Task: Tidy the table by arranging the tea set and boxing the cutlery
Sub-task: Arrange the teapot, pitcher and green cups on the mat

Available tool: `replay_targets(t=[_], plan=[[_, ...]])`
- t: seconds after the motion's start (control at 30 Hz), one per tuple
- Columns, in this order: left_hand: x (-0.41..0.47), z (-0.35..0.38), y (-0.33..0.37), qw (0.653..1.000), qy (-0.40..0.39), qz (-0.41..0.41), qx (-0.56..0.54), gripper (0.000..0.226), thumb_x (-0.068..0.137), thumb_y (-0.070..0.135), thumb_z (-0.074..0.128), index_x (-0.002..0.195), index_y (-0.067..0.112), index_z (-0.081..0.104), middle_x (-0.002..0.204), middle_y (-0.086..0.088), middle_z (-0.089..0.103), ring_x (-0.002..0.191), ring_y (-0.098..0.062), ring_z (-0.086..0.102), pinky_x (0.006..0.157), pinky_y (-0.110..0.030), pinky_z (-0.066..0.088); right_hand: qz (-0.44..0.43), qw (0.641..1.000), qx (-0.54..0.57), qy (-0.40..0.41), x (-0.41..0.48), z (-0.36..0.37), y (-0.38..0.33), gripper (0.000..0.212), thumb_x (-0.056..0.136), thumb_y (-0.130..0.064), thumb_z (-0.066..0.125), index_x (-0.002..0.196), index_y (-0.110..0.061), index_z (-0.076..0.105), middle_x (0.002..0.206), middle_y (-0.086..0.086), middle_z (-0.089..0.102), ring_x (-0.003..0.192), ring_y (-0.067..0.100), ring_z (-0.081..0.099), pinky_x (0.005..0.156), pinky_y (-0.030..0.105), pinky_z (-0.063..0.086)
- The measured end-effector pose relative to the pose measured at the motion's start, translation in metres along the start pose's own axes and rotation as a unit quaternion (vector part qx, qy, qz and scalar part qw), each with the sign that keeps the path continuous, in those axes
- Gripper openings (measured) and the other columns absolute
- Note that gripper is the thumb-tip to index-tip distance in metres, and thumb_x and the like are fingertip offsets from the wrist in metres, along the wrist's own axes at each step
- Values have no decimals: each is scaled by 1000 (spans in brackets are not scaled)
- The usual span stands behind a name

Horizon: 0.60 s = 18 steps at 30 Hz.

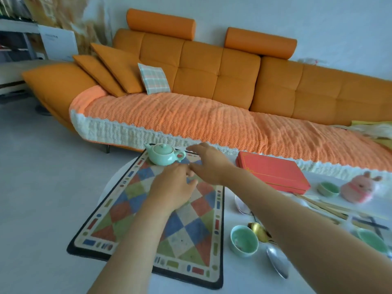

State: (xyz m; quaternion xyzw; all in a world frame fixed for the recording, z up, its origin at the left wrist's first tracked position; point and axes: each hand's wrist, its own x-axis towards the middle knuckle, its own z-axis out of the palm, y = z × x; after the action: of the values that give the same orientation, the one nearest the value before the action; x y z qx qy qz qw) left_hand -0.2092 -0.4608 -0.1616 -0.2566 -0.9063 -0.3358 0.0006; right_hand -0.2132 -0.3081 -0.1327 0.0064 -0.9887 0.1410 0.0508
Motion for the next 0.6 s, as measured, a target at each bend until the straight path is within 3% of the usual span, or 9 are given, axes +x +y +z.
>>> replay_targets(t=[0.1,0.23,0.33,0.43,0.5,0.6], plan=[[-10,17,33,999,-29,31,7,14,94,38,52,103,30,60,105,9,61,94,-15,60,79,-40,52,15,1000,10,-25,-52,-21,27,38,94,-24,53,132,-25,57,129,-1,58,113,21,57,94,33,46],[-26,32,68,991,-115,61,-17,19,94,33,53,112,32,57,105,14,58,86,-3,54,68,-22,42,48,998,-1,-39,-112,-37,63,38,95,-20,53,131,-29,58,129,-5,61,110,15,58,98,33,46],[-39,35,84,972,-224,55,-49,37,86,49,61,119,34,53,104,16,51,94,-2,53,78,-26,47,70,997,-4,-41,-139,-42,82,42,94,-20,51,134,-31,55,137,-7,55,118,13,53,97,26,40],[-47,42,90,954,-291,65,22,70,67,66,73,126,40,46,112,22,45,107,-5,51,93,-33,48,77,996,-11,-50,-159,-43,94,50,88,-16,52,135,-33,53,139,-10,53,122,13,51,96,25,38],[-52,47,93,947,-305,74,69,83,61,63,80,131,42,41,117,22,43,110,-6,50,91,-31,48,68,995,-17,-73,-173,-41,98,55,84,-18,54,136,-38,51,139,-12,51,120,12,52,97,29,41],[-54,53,96,945,-302,85,96,76,68,46,83,132,40,43,124,17,47,107,-8,52,82,-27,47,61,995,-28,-71,-193,-35,106,52,83,-26,56,133,-44,50,135,-13,50,109,11,52,86,29,42]])
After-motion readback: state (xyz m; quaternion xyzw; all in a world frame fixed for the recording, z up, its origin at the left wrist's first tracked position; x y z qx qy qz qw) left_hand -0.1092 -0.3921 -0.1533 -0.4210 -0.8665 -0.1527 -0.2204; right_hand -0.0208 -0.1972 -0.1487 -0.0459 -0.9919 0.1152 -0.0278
